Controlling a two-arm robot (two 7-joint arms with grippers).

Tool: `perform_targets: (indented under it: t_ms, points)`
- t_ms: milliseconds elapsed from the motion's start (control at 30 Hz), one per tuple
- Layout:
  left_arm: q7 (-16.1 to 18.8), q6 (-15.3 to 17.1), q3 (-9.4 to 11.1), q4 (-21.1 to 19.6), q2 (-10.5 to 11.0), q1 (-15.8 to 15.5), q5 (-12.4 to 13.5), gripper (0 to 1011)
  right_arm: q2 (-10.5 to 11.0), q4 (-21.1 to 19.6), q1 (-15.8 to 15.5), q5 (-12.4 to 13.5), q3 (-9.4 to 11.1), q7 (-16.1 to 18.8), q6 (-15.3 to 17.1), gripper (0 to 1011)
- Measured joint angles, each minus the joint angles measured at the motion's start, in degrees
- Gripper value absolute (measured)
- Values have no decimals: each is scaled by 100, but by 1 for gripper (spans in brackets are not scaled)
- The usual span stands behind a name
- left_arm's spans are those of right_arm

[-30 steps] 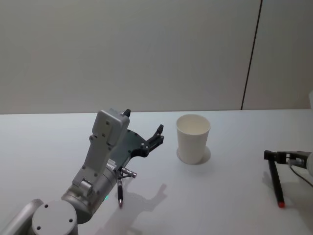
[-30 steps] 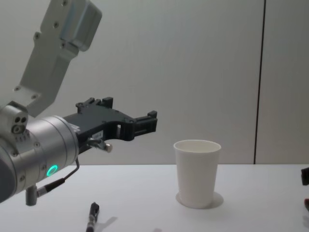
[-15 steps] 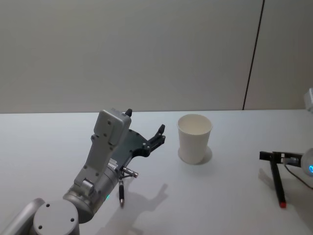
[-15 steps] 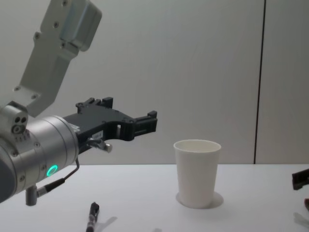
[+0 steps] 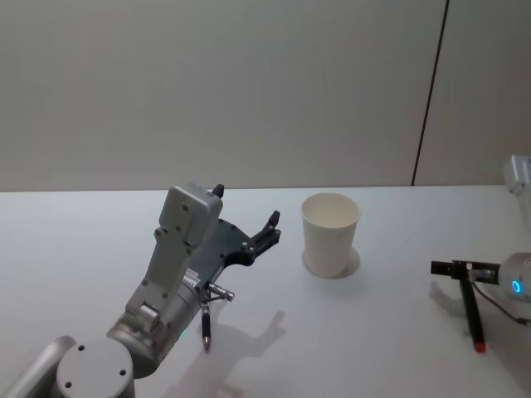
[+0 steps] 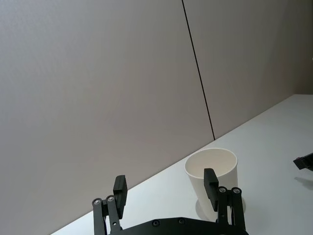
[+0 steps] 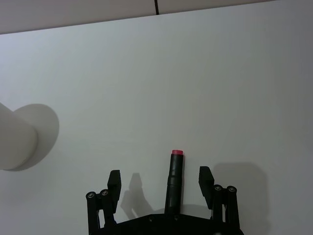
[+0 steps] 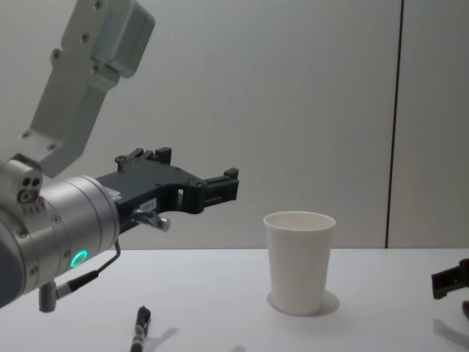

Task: Place the pen into the pen holder.

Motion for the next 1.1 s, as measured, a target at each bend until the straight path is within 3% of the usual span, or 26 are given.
perform_targets:
  t_ms: [900,1100]
  points:
    - [0,0,0,0,0,0,0,1003,-90,478,155,-192,-8,243,-118,1002]
    - [0,0,0,0,0,0,0,1003,-93,514,157,-231,-3,312,-137,907]
